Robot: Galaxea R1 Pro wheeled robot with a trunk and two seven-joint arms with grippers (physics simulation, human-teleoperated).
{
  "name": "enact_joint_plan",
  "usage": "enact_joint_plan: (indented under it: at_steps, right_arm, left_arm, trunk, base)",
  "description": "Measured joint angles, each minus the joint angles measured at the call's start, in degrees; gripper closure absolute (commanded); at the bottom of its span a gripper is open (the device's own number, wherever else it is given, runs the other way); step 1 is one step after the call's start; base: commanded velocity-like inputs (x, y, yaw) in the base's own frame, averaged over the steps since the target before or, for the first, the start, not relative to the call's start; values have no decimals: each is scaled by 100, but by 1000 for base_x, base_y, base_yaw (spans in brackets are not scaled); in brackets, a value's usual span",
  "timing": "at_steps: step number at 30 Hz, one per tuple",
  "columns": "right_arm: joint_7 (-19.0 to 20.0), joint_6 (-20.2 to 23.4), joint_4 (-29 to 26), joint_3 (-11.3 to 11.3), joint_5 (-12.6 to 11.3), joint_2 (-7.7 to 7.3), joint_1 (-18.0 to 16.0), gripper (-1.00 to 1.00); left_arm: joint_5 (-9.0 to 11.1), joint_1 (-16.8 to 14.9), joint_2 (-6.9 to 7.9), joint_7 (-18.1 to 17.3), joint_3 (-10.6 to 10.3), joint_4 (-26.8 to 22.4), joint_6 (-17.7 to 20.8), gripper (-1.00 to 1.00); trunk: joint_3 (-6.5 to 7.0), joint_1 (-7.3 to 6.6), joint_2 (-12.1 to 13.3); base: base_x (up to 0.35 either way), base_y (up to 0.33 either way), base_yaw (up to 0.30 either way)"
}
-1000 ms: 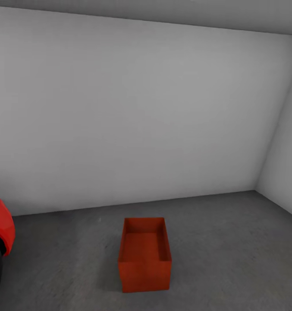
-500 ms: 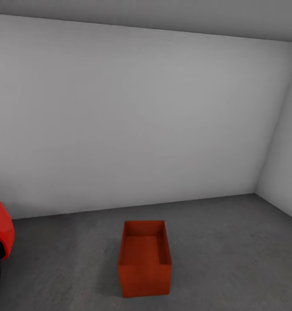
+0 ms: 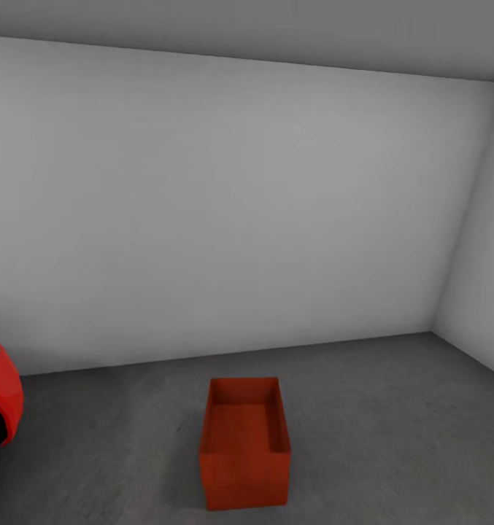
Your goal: Move the two storage containers from the living room to the garage. In the garage, place one container on the floor and stack the other container on top of it (either order is fine).
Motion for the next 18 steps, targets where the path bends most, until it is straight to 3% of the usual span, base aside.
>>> enact_joint_plan:
  at_steps: [18]
  right_arm:
    - [-26,75,0,10,35,3,0,-100]
  left_arm:
    - [-1,2,0,0,0,0,0,-100]
  trunk:
    - [101,0,0]
  base:
    - [0,0,0]
